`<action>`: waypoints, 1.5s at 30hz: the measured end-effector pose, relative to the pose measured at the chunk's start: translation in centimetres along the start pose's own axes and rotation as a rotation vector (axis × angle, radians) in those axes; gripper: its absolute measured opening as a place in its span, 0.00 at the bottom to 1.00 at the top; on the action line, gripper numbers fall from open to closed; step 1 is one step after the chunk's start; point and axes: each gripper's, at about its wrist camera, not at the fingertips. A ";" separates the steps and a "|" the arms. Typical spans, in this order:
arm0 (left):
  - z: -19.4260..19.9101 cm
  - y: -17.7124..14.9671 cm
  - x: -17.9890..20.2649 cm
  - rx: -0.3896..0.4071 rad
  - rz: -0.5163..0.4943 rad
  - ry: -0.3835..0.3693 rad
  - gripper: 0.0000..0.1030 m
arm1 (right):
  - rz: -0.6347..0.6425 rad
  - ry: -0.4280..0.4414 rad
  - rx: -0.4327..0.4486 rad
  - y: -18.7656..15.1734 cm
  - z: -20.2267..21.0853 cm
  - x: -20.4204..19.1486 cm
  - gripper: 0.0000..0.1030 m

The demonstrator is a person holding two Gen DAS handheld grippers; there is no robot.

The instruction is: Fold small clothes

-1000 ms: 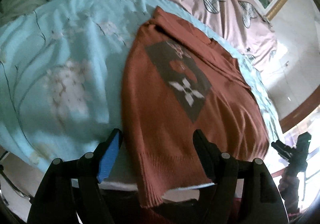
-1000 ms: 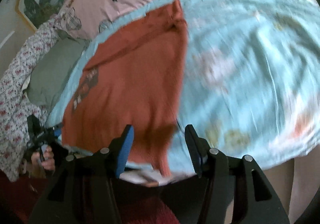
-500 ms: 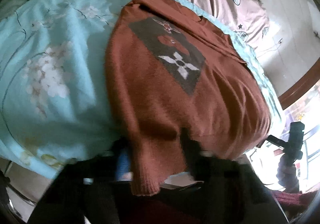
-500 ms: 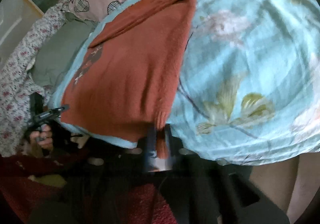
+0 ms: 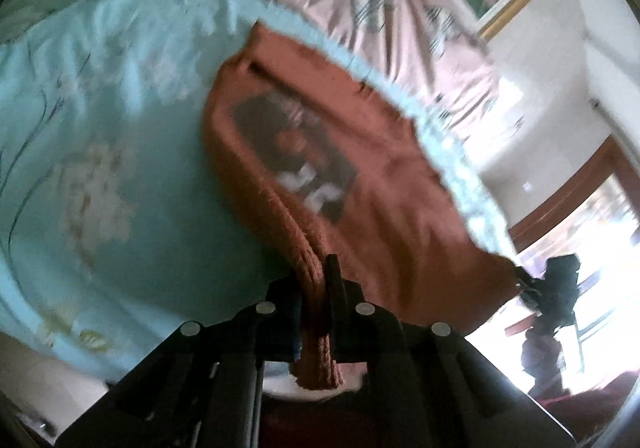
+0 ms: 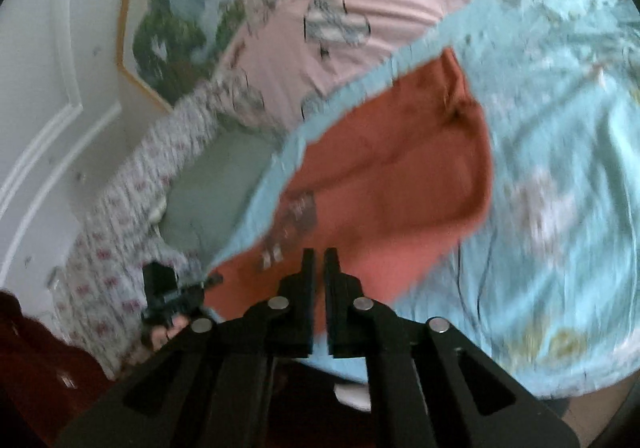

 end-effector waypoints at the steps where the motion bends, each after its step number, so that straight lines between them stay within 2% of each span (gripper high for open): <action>1: 0.3 0.6 0.3 0.025 -0.002 -0.014 0.07 | 0.001 0.000 0.019 0.5 -0.1 -0.1 0.02; 2: 0.7 1.3 0.5 0.049 -0.002 -0.026 0.07 | 0.006 -0.003 0.034 1.2 -0.3 -0.2 0.02; 4: 1.0 2.9 1.0 0.100 0.012 -0.068 0.07 | 0.006 -0.032 0.009 2.3 -1.4 0.1 0.02; 7: 1.0 5.2 1.6 0.152 0.020 -0.120 0.06 | -0.025 -0.099 -0.098 2.3 -3.3 1.2 0.03; 10: 0.0 6.6 2.5 0.150 -0.003 -0.096 0.06 | -0.025 -0.137 -0.178 0.8 -3.5 1.8 0.10; 11: -0.2 6.6 2.8 0.146 -0.014 -0.093 0.06 | -0.019 -0.153 -0.208 -0.2 -3.3 2.1 0.22; 12: -0.4 6.5 2.9 0.138 -0.027 -0.087 0.06 | -0.020 -0.161 -0.228 -0.9 -3.1 2.3 0.39; 14: -0.9 6.0 2.9 0.122 -0.043 -0.068 0.06 | -0.029 -0.184 -0.276 -2.6 -2.5 3.1 0.49; 19: -1.0 4.8 2.2 0.092 -0.036 -0.047 0.06 | -0.082 -0.223 -0.353 -5.6 -2.1 5.8 0.49; 28: -0.7 4.9 1.2 0.108 -0.008 -0.041 0.06 | -0.114 -0.063 -0.356 -7.2 -1.9 7.7 0.50; 31: -0.8 4.8 1.3 0.101 -0.022 -0.038 0.06 | -0.130 -0.034 -0.350 -7.8 -2.7 8.0 0.37; 33: -1.2 4.6 1.2 0.086 -0.024 -0.040 0.06 | -0.125 -0.041 -0.343 -8.2 -3.4 7.6 0.11; 35: -1.8 4.3 1.0 0.060 -0.019 -0.029 0.06 | -0.118 -0.036 -0.311 -8.4 -3.3 7.1 0.11; 39: -1.7 3.5 0.9 0.051 -0.033 0.008 0.06 | -0.112 0.029 -0.218 -6.8 -2.2 5.3 0.10; 43: -0.8 3.4 0.6 0.074 -0.025 0.011 0.05 | -0.076 0.102 -0.103 -2.9 -1.2 2.6 0.10; 45: -0.5 3.7 0.7 0.095 -0.019 0.006 0.05 | -0.057 0.109 -0.064 -1.1 -1.1 2.0 0.10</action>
Point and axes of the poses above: each gripper's, at about its wrist camera, not at the fingertips, and z roughly against the way its jaws point, x to its right, y to its top
